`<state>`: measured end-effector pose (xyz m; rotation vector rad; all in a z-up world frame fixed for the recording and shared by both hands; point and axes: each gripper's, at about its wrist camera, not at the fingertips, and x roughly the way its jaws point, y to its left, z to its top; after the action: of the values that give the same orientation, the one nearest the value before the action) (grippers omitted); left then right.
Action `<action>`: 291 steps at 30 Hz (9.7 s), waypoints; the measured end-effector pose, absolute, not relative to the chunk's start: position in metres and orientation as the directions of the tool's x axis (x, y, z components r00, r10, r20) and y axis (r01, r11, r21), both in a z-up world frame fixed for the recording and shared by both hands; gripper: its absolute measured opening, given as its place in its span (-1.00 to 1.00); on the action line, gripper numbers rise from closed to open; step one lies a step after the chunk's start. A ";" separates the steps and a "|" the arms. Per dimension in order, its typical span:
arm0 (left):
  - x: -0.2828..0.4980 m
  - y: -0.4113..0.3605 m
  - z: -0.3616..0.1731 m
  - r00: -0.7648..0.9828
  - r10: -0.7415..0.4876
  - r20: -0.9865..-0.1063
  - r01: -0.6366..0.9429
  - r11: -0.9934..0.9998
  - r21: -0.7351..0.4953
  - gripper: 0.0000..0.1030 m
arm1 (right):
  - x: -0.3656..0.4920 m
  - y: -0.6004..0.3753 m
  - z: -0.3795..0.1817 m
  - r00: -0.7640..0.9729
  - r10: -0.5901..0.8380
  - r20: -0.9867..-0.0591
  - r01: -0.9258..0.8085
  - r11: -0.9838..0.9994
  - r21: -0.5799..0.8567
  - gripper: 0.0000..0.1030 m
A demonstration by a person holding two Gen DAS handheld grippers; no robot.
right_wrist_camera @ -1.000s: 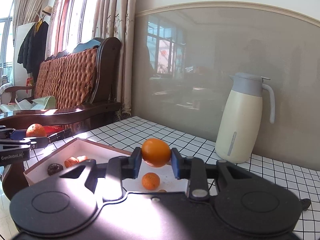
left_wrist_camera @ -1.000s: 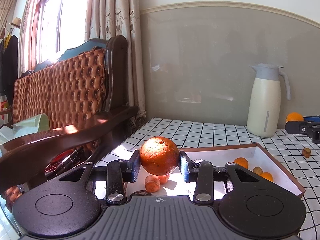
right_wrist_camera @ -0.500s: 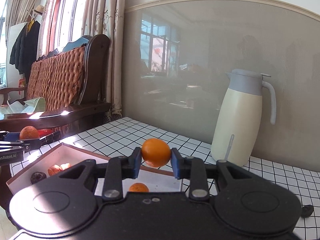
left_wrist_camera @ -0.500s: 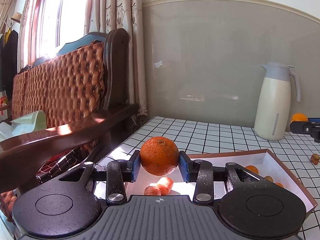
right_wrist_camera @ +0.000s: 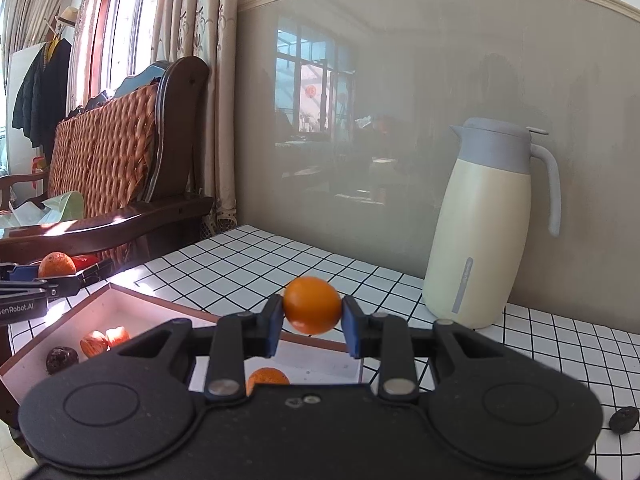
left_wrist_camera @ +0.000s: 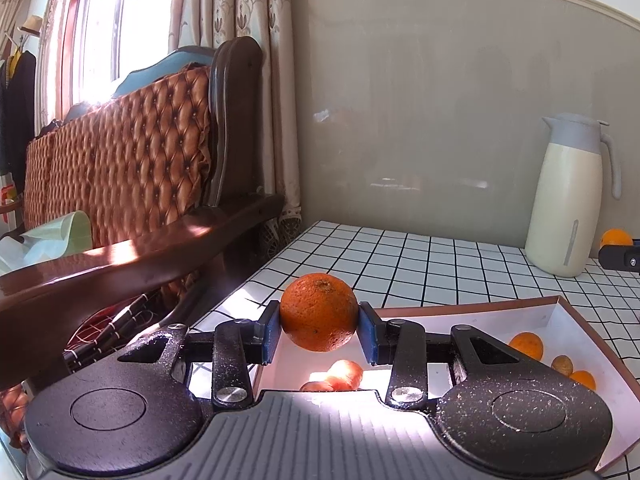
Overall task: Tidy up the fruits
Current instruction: 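Open both grippers to drop the large orange and tangerine into the box, then move both open grippers from the box toward the carrot slice and dark fruit, then grasp the carrot slice with the left gripper while the right grasps the dark brown fruit, then carry the carrot slice and dark brown fruit over the white box with both grippers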
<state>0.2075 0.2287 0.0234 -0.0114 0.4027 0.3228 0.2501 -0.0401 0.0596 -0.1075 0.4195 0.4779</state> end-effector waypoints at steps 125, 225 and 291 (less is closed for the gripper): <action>0.157 -0.033 0.020 0.948 -0.091 -0.306 0.113 0.992 0.054 1.00 | 0.144 -0.275 0.047 0.898 0.100 -0.428 -0.153 0.984 -0.092 0.88; 0.230 -0.110 0.004 0.874 -0.207 -0.439 0.253 0.966 0.048 -0.34 | 0.201 -0.306 0.029 0.852 0.022 -0.522 -0.063 0.996 -0.060 -0.38; 0.097 0.154 0.037 0.915 0.251 -0.316 -0.230 0.968 0.101 -0.34 | 0.135 -0.059 0.073 0.776 0.499 -0.387 -0.573 0.813 -0.100 -0.38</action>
<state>0.0969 0.1540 0.0371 0.0626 0.3337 0.2477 0.1352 -0.0592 0.0731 -0.2178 0.3555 0.5850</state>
